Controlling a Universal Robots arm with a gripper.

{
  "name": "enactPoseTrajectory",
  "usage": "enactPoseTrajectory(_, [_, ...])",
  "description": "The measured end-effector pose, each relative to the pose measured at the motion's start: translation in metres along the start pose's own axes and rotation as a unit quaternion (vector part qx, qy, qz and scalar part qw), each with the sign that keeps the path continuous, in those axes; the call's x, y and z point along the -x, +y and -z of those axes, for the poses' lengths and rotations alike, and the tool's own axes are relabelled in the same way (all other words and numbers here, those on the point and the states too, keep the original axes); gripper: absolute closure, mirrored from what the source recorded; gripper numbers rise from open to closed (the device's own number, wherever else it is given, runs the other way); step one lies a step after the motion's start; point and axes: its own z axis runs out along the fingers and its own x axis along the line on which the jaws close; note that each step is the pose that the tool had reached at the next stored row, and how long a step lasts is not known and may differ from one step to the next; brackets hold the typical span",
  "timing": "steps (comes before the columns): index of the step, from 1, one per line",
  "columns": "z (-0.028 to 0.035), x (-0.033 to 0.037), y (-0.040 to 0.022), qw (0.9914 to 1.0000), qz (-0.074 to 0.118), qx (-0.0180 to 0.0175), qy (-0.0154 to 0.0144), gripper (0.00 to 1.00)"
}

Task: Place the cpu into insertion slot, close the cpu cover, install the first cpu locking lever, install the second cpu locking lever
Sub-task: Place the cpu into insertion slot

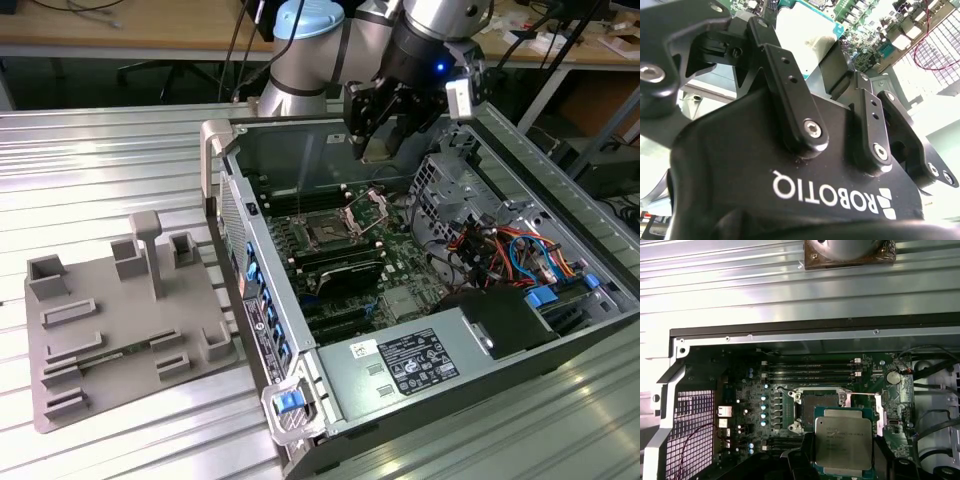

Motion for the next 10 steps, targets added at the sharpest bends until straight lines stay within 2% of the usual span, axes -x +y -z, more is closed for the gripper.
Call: enactPoseTrajectory(10, [-0.0019, 0.0000, -0.0002, 1.00000, 0.000, 0.0000, 0.0000, 0.45])
